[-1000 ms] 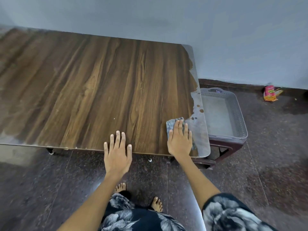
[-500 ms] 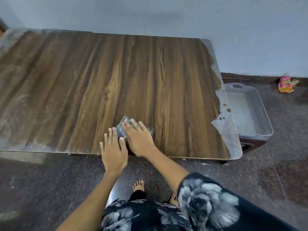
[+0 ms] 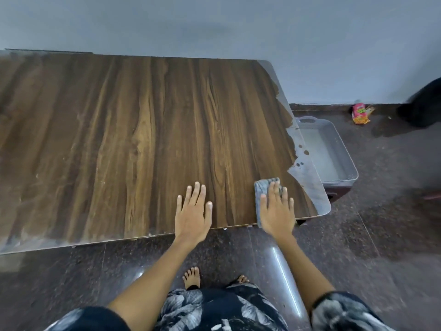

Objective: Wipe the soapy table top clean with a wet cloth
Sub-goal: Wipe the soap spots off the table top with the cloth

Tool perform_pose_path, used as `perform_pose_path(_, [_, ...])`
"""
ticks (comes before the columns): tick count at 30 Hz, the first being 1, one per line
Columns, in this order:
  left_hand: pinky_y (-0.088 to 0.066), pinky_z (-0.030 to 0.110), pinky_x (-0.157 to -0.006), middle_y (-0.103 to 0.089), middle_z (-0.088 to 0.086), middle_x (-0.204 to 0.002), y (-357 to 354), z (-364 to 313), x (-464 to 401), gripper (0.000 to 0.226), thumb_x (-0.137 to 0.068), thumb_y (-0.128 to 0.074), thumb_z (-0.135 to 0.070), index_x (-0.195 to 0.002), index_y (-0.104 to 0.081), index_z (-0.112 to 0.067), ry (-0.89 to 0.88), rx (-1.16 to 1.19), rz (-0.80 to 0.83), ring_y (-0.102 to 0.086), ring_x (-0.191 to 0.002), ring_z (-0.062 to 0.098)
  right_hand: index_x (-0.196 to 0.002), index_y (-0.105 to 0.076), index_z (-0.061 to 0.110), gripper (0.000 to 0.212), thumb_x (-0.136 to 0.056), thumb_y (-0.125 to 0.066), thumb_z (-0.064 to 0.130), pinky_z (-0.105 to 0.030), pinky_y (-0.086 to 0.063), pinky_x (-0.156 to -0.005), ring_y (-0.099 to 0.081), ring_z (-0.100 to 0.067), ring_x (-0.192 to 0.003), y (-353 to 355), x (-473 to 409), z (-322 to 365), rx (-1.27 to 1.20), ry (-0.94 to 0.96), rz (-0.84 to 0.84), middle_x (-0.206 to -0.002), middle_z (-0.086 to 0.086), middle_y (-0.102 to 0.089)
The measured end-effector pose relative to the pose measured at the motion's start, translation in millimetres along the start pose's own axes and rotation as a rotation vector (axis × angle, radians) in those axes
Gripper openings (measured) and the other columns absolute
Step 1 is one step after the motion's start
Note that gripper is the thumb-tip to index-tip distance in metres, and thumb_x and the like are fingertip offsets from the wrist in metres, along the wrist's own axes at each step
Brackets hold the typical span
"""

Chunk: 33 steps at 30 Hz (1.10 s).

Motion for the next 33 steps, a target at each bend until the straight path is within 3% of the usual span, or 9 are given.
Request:
perform_pose_path(2, [0.002,0.037,-0.115,-0.011,-0.003,-0.156,-6,-11,-4,0.073,-0.085,0.003,-0.050,-0.147,-0.017,-0.019,-0.032,-0.003,0.022,-0.003,-0.144,0.016,-0.150,-0.010,0.014,0.054,-0.101,-0.015,0.037,-0.040,-0.006,-0.115,-0.006,-0.025,-0.145,-3,-8,21,0.005,0.004,0.004,-0.158,-0.003,-0.009])
perform_pose_path(7, [0.000,0.040,-0.115,-0.012,-0.001,-0.156,-19,-30,-12,0.071,-0.086,-0.002,-0.050,-0.147,-0.018,-0.018,-0.075,0.003,0.060,-0.003,-0.144,0.017,-0.144,-0.035,0.017,0.051,-0.099,-0.023,0.037,-0.038,-0.028,-0.111,-0.028,-0.021,-0.139,-26,39,75,0.053,0.445,0.048,-0.149,0.000,-0.035])
perform_pose_path(11, [0.004,0.039,-0.114,-0.010,-0.002,-0.156,-28,-44,-19,0.072,-0.087,-0.004,-0.055,-0.147,-0.019,-0.018,-0.105,-0.009,0.075,0.000,-0.144,0.018,-0.144,-0.035,0.019,0.053,-0.098,-0.018,0.040,-0.034,-0.014,-0.114,-0.025,-0.014,-0.140,-18,43,31,0.048,0.288,0.002,-0.149,0.004,-0.035])
perform_pose_path(15, [0.002,0.039,-0.115,-0.016,0.000,-0.155,-27,-50,-35,0.069,-0.088,-0.004,-0.050,-0.146,-0.022,-0.017,-0.089,-0.010,0.040,-0.005,-0.144,0.018,-0.149,-0.019,0.018,0.065,-0.093,-0.001,0.045,-0.036,-0.003,-0.115,-0.011,-0.015,-0.144,-7,8,-4,0.066,0.127,-0.012,-0.155,0.004,-0.018])
perform_pose_path(20, [0.000,0.040,-0.115,-0.016,0.002,-0.155,-31,-65,-67,0.071,-0.087,-0.003,-0.049,-0.146,-0.022,-0.016,-0.054,-0.056,0.030,-0.006,-0.144,0.020,-0.150,-0.013,0.015,0.070,-0.090,0.005,0.046,-0.038,-0.006,-0.116,-0.007,-0.018,-0.145,4,-41,-17,0.039,0.099,-0.030,-0.157,0.001,-0.014])
perform_pose_path(26, [-0.002,0.041,-0.114,-0.017,0.003,-0.155,-41,-96,-127,0.069,-0.088,-0.005,-0.047,-0.146,-0.022,-0.014,-0.015,-0.085,0.016,-0.008,-0.144,0.021,-0.146,-0.031,0.011,0.057,-0.099,-0.014,0.039,-0.041,-0.018,-0.112,-0.025,-0.023,-0.140,12,-100,-9,0.070,0.175,-0.071,-0.151,-0.005,-0.031])
perform_pose_path(29, [-0.002,0.040,-0.114,-0.018,0.003,-0.154,-46,-109,-164,0.063,-0.091,-0.012,-0.044,-0.146,-0.023,-0.014,0.014,-0.111,0.006,-0.008,-0.143,0.020,-0.145,-0.032,0.013,0.058,-0.100,-0.009,0.041,-0.041,-0.015,-0.112,-0.026,-0.021,-0.140,18,-140,-1,0.072,0.209,-0.062,-0.150,-0.003,-0.033])
perform_pose_path(33, [-0.003,0.040,-0.113,-0.023,0.004,-0.153,-44,-119,-219,0.066,-0.090,-0.008,-0.047,-0.145,-0.025,-0.014,0.044,-0.136,-0.043,-0.012,-0.142,0.020,-0.140,-0.042,0.012,0.056,-0.100,-0.013,0.039,-0.044,-0.023,-0.108,-0.038,-0.022,-0.134,24,-207,12,0.077,0.239,-0.066,-0.143,-0.004,-0.044])
Point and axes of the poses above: each hand's wrist, its own x-axis away from the middle knuckle, its own y-axis out of the back of the hand, z = x × y, the point moved 10 cm from there along -x, towards the middle knuckle
